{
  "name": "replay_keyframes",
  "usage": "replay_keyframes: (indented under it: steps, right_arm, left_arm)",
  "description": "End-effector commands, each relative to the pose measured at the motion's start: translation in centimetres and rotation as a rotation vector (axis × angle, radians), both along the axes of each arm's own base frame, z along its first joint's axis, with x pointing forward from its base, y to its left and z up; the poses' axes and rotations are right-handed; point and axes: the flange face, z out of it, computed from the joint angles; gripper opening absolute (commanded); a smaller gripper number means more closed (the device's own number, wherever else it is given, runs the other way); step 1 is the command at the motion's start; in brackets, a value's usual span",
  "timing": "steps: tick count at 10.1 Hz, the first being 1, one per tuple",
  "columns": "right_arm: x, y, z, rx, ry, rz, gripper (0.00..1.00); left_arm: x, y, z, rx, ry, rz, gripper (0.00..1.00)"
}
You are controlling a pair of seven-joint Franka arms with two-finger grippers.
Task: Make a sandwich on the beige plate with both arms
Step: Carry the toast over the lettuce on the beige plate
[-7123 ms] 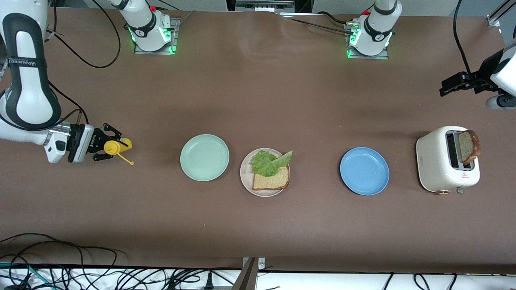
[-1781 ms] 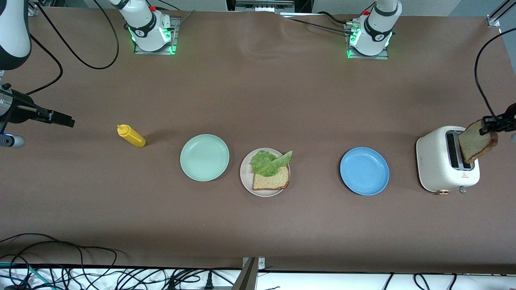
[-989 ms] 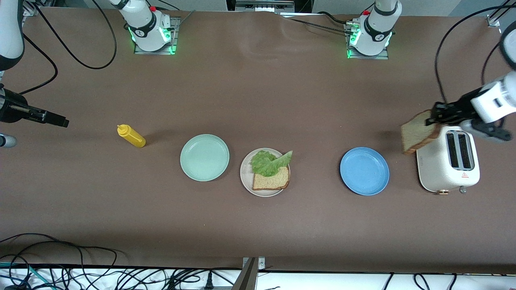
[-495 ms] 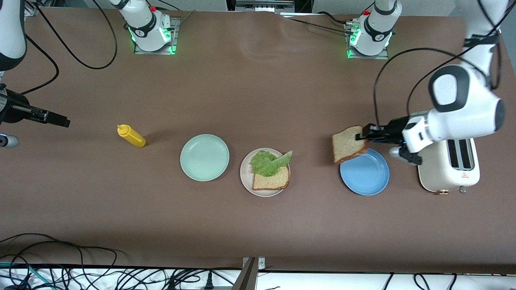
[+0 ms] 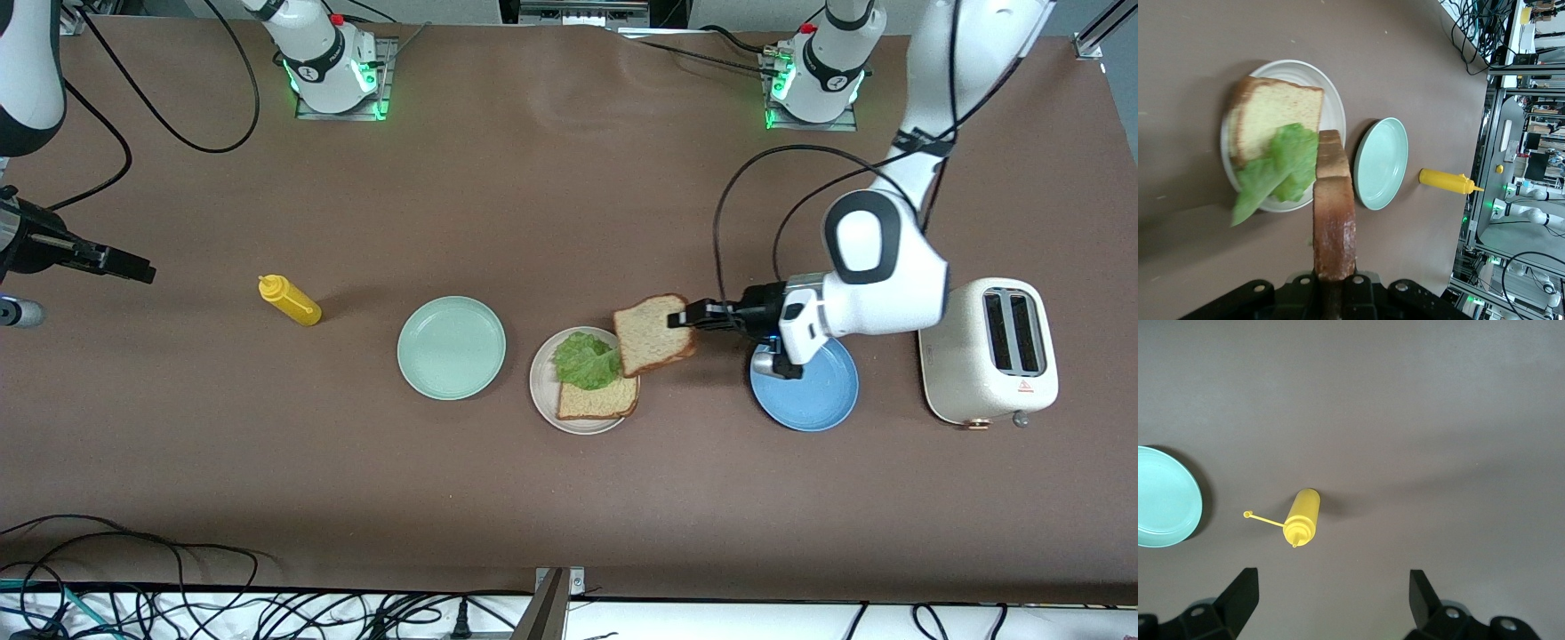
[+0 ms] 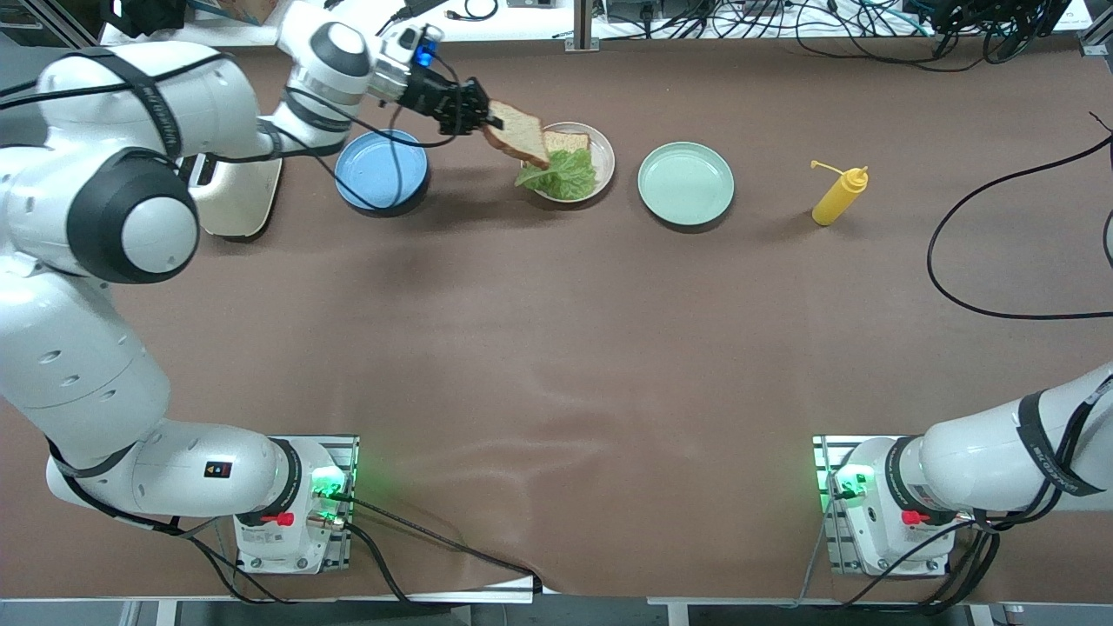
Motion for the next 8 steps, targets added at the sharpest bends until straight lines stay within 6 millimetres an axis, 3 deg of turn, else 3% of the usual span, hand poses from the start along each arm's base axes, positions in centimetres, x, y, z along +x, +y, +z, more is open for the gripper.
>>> replay_keyframes:
  steps: [1,3,5,8]
  right_arm:
    - [-0.1,0.2,0.5,-0.018,-0.009,-0.011,1.00]
    - [0.0,0.1,0.5,-0.016,-0.010,-0.013,1.00]
    - [0.0,0.2,0.5,-0.015,-0.010,-0.012,1.00]
    - [0.0,0.1,0.5,-0.015,-0.010,-0.012,1.00]
  left_arm:
    - [1.5,-4.1,-1.1,-0.056,0.001,0.061,0.00]
    - [1.5,-7.4,-3.6,-0.029,-0.019,0.076,0.00]
    - [1.7,-9.6,-7.4,0.016,-0.036,0.114,0.00]
    - [1.7,-9.8,-8.7,0.033,-0.046,0.111,0.00]
